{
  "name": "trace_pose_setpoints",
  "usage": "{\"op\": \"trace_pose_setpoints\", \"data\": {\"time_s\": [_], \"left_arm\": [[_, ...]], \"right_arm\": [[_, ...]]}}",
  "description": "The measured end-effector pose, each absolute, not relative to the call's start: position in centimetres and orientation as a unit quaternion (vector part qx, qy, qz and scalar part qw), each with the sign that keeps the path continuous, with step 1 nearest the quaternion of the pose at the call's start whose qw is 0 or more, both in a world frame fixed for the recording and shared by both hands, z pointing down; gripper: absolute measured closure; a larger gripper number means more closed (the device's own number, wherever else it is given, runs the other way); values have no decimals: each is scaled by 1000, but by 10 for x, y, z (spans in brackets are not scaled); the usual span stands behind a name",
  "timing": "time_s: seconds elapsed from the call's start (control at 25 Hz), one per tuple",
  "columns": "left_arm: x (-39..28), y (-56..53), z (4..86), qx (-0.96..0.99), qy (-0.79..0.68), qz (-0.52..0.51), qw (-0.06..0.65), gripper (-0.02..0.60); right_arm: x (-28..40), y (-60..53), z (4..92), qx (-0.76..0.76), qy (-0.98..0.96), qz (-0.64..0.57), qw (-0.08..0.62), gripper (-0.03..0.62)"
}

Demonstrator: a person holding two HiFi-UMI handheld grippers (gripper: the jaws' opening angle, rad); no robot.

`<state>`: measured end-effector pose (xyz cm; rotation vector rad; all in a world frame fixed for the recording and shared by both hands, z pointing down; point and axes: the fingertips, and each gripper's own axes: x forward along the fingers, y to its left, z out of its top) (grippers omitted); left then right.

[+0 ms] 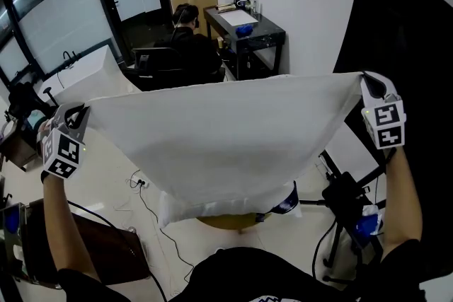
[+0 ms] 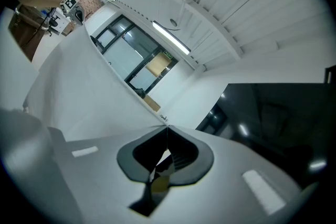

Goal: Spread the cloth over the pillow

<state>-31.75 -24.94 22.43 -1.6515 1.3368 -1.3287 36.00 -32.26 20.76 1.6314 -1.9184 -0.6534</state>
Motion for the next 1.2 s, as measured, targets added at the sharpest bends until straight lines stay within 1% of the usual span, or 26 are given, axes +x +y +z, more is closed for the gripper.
{"op": "trace_pose_setpoints", "data": {"time_s": [0.32, 0.8, 1.2], "left_arm": [[-334, -267, 213, -616, 519, -507, 307, 581], [-358, -331, 192, -625, 508, -492, 331, 581], [-366, -376, 200, -638, 501, -487, 324, 581]], "right_arm": [[341, -353, 181, 607, -714, -243, 251, 583], [317, -406, 168, 632, -681, -233, 289, 583], [312, -440, 175, 645, -669, -219, 298, 583]]}}
